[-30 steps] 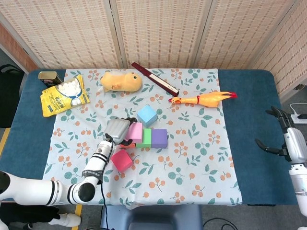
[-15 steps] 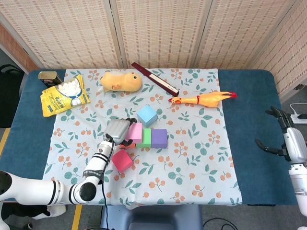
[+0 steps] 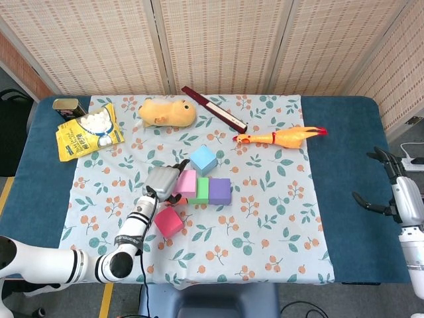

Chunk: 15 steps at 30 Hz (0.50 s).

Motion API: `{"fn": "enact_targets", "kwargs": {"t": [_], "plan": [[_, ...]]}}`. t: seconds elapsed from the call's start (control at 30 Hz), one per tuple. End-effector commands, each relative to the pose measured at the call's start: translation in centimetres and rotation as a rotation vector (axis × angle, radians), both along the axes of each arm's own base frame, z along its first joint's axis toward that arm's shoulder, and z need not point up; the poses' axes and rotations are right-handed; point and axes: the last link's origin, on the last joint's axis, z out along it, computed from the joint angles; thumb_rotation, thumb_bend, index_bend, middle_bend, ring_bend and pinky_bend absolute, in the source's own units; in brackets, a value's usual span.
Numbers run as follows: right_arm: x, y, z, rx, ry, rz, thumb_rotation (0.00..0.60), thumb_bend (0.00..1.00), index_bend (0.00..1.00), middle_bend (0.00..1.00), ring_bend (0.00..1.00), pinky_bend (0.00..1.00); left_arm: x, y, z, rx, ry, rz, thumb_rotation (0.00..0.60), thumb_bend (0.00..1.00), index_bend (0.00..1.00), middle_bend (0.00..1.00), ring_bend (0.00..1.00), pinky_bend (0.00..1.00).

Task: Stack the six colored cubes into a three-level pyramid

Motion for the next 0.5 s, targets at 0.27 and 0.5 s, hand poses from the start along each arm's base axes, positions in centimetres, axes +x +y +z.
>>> {"fn": "enact_targets", "kwargs": {"t": [0.27, 0.5], "plan": [[0.0, 0.0, 0.0, -0.004, -0.005, 0.001, 0.600, 0.15, 0.00, 0.14, 0.00, 0.00, -0.1, -0.4, 0.0, -0.026, -0.014, 0.010, 0.600, 0.31, 0.00, 0.03, 0.09, 0.33], [0.1, -0.1, 0.1, -0.005, -0.005, 0.003, 0.600, 0.15, 0.00, 0.14, 0.00, 0.00, 0.5, -0.9, 1.8, -0.021, -0.076, -0.009, 0.600, 0.30, 0.00, 0.00, 0.00, 0.14]]}}
